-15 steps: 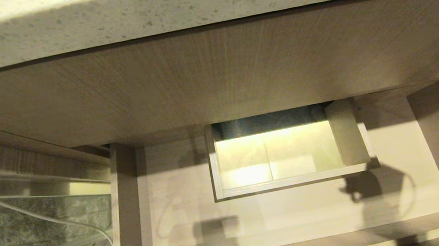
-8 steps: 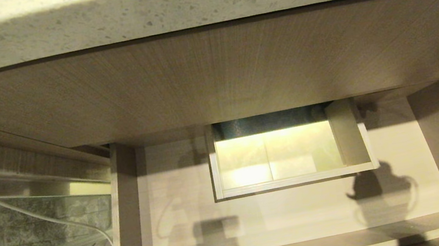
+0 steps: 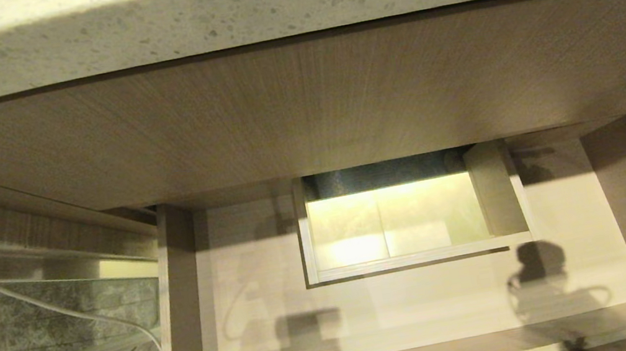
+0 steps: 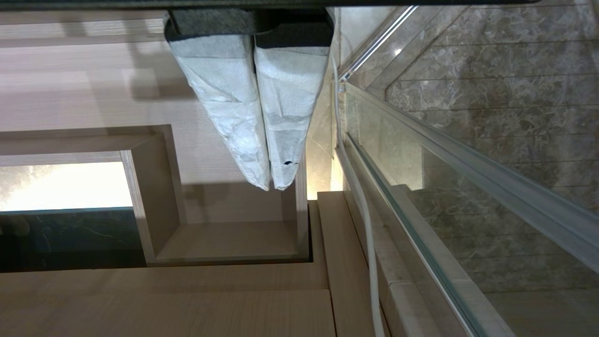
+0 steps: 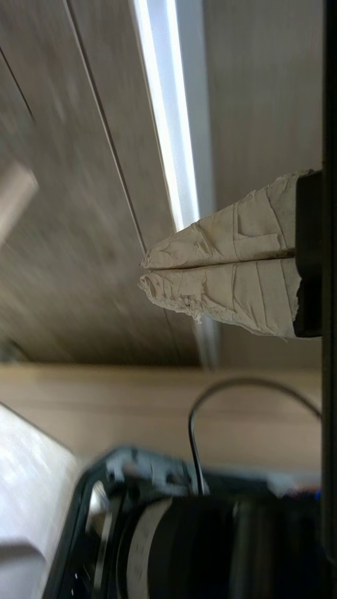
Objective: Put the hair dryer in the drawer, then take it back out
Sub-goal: Close the drawer
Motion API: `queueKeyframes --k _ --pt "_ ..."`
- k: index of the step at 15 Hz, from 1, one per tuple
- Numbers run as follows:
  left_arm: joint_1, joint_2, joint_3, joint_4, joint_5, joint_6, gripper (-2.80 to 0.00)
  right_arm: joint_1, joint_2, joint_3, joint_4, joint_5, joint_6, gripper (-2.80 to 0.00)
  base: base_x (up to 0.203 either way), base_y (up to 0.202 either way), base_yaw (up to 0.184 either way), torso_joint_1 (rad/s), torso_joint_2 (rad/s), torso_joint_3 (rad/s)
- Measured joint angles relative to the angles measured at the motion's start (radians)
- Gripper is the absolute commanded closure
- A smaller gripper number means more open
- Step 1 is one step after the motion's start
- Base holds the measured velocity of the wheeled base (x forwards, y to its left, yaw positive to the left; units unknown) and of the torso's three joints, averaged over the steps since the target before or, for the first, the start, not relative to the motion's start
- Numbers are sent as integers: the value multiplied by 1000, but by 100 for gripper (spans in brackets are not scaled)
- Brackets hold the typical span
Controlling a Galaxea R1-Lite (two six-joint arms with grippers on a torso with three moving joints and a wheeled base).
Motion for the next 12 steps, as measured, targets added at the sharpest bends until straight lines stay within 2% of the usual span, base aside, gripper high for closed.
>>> queueKeyframes --k 5,8,10,12 --pt "0 0 0 0 0 0 0 -24 232 46 -80 -1 164 0 0 0 0 0 0 0" --pt "0 0 0 0 0 0 0 -45 365 54 -219 0 181 0 0 0 0 0 0 0" --pt "0 0 0 0 0 0 0 -88 441 48 -295 1 176 0 0 0 0 0 0 0" --pt "0 0 0 0 0 0 0 -138 495 50 -370 -38 157 0 0 0 0 0 0 0"
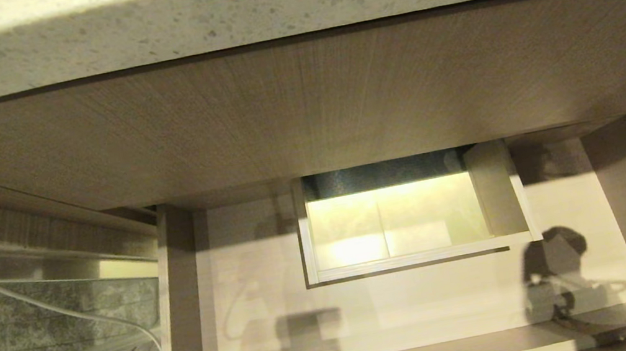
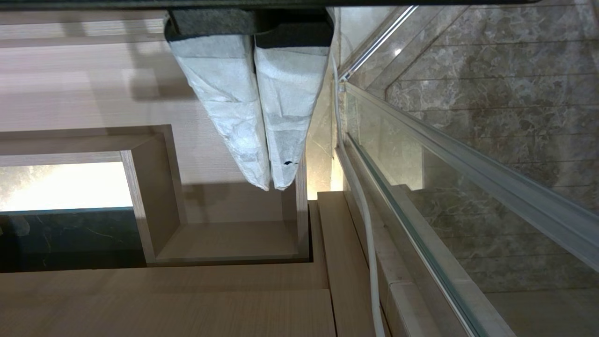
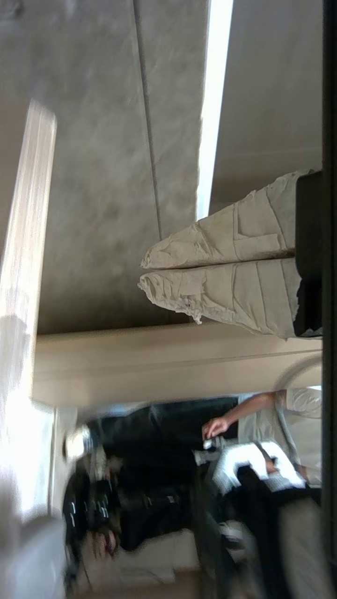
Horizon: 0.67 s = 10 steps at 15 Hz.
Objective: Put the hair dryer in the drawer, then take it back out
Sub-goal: Close the drawer
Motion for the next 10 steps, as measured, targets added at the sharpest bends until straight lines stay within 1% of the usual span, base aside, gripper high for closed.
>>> queueKeyframes --k 2,5,10 --pt "0 0 0 0 0 -1 0 -47 44 25 -49 -59 -14 0 0 0 0 0 0 0" --pt "0 0 0 0 0 0 0 -107 82 59 -54 -81 -53 0 0 0 0 0 0 0" --pt "0 0 0 0 0 0 0 -160 103 120 -43 -124 -59 0 0 0 0 0 0 0"
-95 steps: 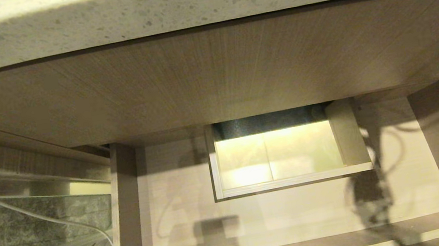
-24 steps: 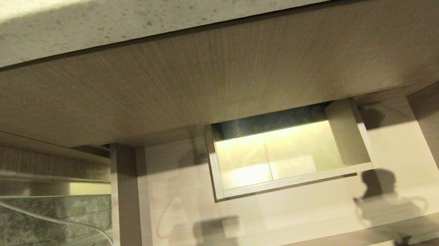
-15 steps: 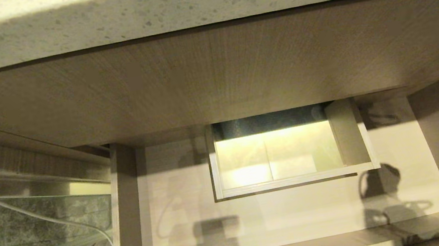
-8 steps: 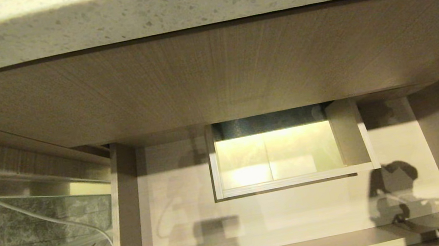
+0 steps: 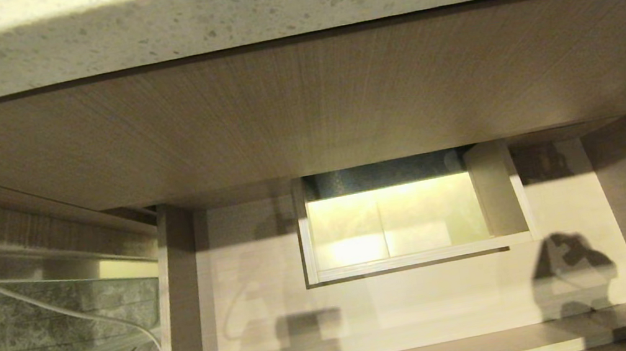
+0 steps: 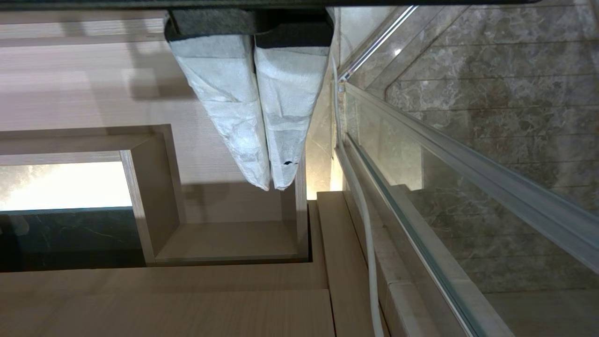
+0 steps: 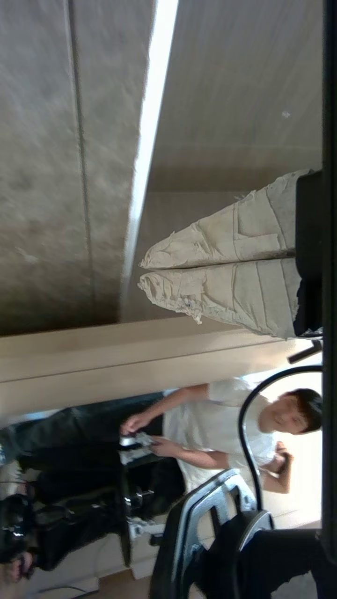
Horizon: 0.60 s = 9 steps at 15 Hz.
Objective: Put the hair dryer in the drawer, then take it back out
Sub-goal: Close the drawer
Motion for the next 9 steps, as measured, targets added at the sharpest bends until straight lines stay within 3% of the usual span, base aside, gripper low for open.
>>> queueKeyframes --k 5,9 --pt "0 0 0 0 1 0 0 -26 63 8 -18 0 6 0 0 0 0 0 0 0" --pt "0 0 0 0 0 0 0 -26 161 -25 -127 18 0 0 0 0 0 0 0 0"
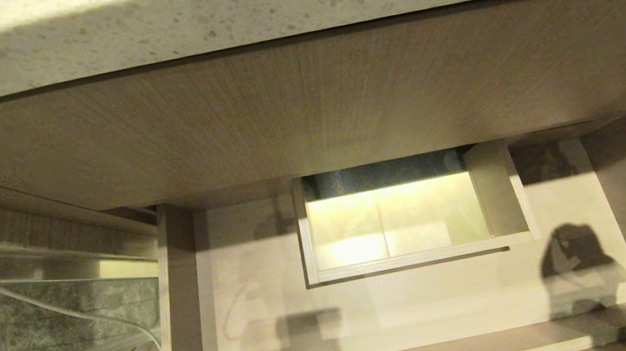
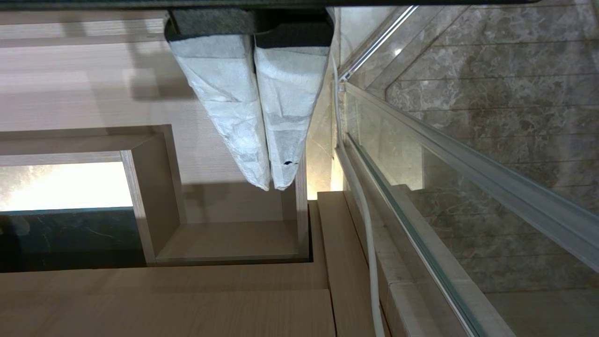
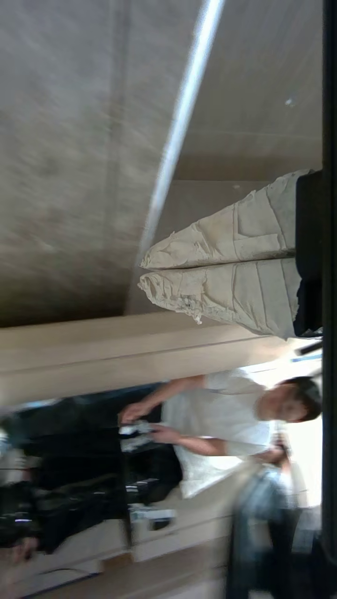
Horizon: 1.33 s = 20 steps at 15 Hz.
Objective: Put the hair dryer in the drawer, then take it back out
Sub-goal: Close the drawer
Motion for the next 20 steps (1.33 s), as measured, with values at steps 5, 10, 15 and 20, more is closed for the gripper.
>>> queueKeyframes --k 5,10,15,20 --pt "0 0 0 0 0 0 0 3 75 -46 -90 44 -50 0 0 0 0 0 0 0" --pt "0 0 0 0 0 0 0 9 94 -61 -119 68 -56 0 0 0 0 0 0 0" --pt "0 0 0 0 0 0 0 9 92 -65 -159 85 -56 0 0 0 0 0 0 0" --pt "0 0 0 0 0 0 0 12 78 -65 -165 122 -54 0 0 0 0 0 0 0"
